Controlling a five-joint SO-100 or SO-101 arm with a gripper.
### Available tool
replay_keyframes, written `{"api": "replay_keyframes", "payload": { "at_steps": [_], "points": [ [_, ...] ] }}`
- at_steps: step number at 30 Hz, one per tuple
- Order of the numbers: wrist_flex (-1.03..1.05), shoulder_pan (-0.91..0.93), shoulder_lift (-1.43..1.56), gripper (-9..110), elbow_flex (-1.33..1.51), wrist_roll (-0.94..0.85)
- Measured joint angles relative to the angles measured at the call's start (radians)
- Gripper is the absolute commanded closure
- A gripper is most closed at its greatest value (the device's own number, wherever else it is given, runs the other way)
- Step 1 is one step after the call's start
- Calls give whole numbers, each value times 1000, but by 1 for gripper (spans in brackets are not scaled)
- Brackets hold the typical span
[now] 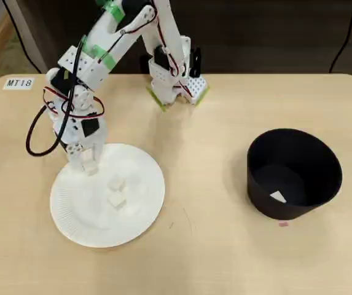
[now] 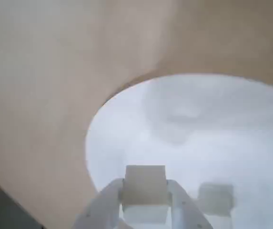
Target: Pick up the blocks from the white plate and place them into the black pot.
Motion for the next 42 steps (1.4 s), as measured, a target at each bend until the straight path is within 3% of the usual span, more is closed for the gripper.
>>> {"api": "replay_keyframes", "payload": {
  "at_steps": [5, 11, 17, 21, 28, 36, 39, 42],
  "points": [
    [-195, -222, 287, 104, 161, -81],
    [-301, -614, 618, 104, 357, -29],
    [-390, -1048, 699, 104, 422, -34],
    [-457, -1236, 707, 104, 497, -71],
    [-657, -1298, 706, 104, 666, -94],
    [-683, -1229, 706, 103, 678, -103],
    [-683, -1221, 706, 76, 678, -103],
    [-670, -1218, 706, 78, 678, -103]
  ]
}}
